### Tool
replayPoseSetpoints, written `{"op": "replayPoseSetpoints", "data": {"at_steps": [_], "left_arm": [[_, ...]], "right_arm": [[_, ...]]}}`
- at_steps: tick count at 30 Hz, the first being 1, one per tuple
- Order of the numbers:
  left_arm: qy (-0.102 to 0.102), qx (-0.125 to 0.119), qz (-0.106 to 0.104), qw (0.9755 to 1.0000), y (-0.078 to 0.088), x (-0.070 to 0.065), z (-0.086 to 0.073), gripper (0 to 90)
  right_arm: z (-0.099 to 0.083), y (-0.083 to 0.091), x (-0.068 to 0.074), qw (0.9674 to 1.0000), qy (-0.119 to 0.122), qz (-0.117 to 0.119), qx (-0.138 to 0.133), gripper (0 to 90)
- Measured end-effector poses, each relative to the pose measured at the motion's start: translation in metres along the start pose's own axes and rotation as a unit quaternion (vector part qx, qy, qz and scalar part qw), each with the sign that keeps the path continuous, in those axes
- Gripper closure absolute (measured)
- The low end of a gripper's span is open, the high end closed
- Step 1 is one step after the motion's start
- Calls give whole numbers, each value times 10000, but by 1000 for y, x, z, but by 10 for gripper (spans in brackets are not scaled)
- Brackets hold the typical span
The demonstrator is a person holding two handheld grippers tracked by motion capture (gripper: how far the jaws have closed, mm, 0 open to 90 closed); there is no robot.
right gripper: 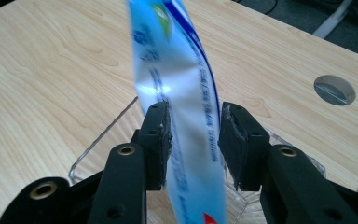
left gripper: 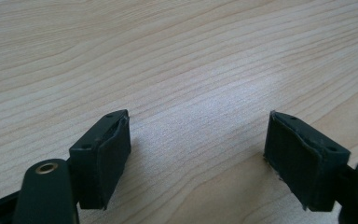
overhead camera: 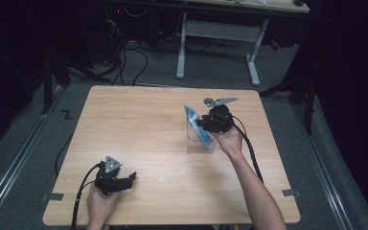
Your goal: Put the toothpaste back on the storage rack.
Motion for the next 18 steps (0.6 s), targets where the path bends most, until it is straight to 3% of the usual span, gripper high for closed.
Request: {"op": "replayPoseSetpoints", "data": {"at_steps": [7, 14, 18], "left_arm": [[7, -1, -1, 10000, 0, 0, 0, 231], [5, -1, 0, 10000, 0, 0, 0, 231], [4, 0, 1, 10000, 0, 0, 0, 230]], "right_arm": [[2, 11, 3, 9998, 148, -16, -104, 611], [2, 23, 0, 9997, 131, -63, -214, 603], [3, 34, -2, 9994, -2, -10, -358, 595]]}}
Point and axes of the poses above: each handheld gripper's, and its own axes: y roughly backward along the jaws, z roughly out of its top, x roughly to its left, the point moved 7 cm from there along -y, roughly forward along the jaws, and after that the axes turned 6 degrees about -x, right-handed, at the moved point
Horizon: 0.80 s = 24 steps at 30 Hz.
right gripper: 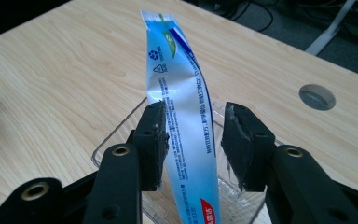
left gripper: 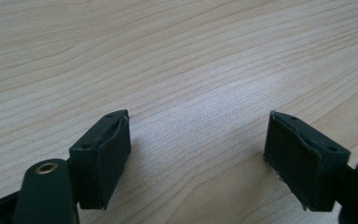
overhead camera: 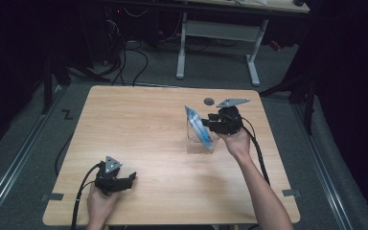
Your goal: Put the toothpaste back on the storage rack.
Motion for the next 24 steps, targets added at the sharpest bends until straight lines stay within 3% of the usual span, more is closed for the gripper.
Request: {"op": "replayPoseSetpoints", "data": {"at_steps": [12, 17, 24], "left_arm": [[-35, 12, 26, 10000, 0, 0, 0, 230], [-36, 13, 29, 10000, 0, 0, 0, 230], [-37, 13, 27, 10000, 0, 0, 0, 230]], "right_arm": [[-4, 25, -12, 9996, -183, -121, -171, 602], [-2, 34, -10, 9994, -80, -175, -279, 606], [-2, 41, -13, 9991, -125, -229, -325, 605]]}}
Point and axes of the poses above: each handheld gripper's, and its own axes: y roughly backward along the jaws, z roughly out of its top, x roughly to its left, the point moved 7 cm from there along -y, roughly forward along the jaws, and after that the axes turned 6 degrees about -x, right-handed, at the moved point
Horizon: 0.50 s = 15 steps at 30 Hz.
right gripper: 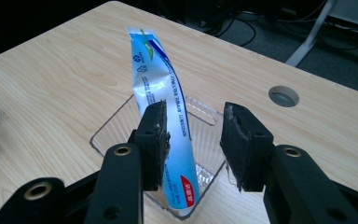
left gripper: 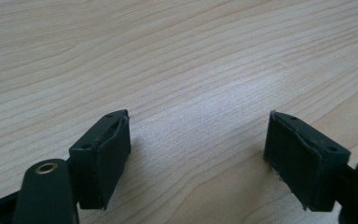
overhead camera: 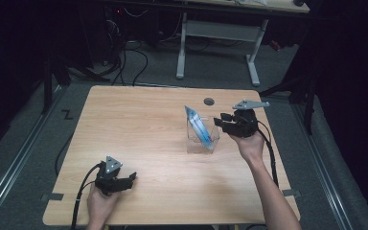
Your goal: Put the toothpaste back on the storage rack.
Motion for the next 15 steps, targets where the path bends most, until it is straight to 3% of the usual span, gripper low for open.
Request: {"op": "replayPoseSetpoints", "data": {"at_steps": [15], "left_arm": [[-15, 15, 5, 10000, 0, 0, 0, 230]], "right_arm": [[-10, 17, -11, 9997, -180, -119, -82, 605]]}}
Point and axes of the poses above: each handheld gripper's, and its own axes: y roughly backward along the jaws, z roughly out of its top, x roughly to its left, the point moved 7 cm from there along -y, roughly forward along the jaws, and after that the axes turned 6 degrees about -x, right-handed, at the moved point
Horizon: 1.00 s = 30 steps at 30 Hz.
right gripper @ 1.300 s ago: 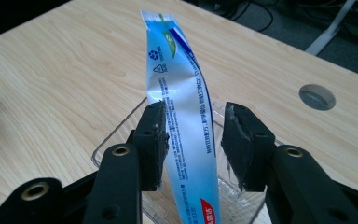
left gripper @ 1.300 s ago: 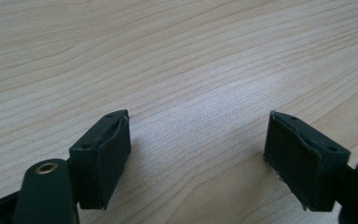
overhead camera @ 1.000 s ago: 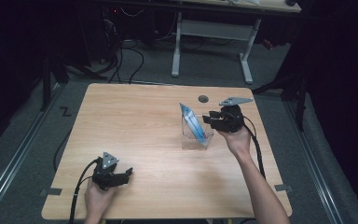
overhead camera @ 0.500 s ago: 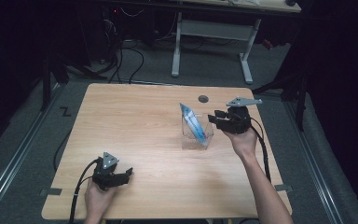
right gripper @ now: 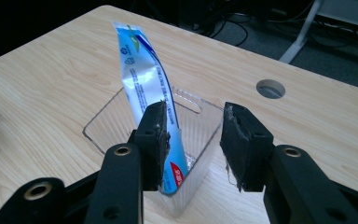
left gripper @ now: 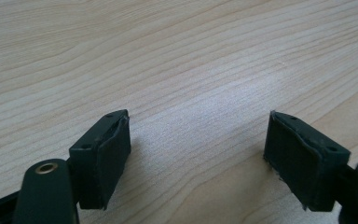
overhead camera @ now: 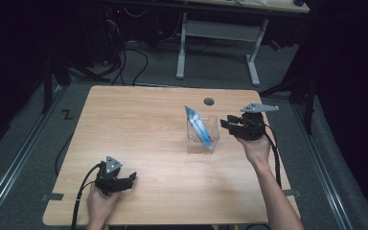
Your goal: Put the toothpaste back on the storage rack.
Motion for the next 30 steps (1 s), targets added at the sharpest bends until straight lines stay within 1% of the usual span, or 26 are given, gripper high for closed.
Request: {"op": "replayPoseSetpoints", "data": {"at_steps": [2, 12, 15, 19, 23, 30], "left_arm": [[1, -1, 0, 10000, 0, 0, 0, 230], [3, -2, 0, 10000, 0, 0, 0, 230], [2, -2, 0, 10000, 0, 0, 0, 230], [1, 2, 3, 10000, 0, 0, 0, 230], [2, -1, -1, 10000, 0, 0, 0, 230], [7, -9, 1, 10000, 0, 0, 0, 230]], "right_arm": [[-2, 4, -3, 10000, -12, -37, -24, 605], [-5, 15, -7, 9999, -78, -55, -97, 603], [-10, 21, -8, 9998, -135, -40, -149, 603], [-14, 24, -10, 9997, -140, -70, -172, 603], [-20, 28, -10, 9995, -229, -59, -225, 602], [-26, 37, -10, 9991, -296, -56, -306, 602]]}}
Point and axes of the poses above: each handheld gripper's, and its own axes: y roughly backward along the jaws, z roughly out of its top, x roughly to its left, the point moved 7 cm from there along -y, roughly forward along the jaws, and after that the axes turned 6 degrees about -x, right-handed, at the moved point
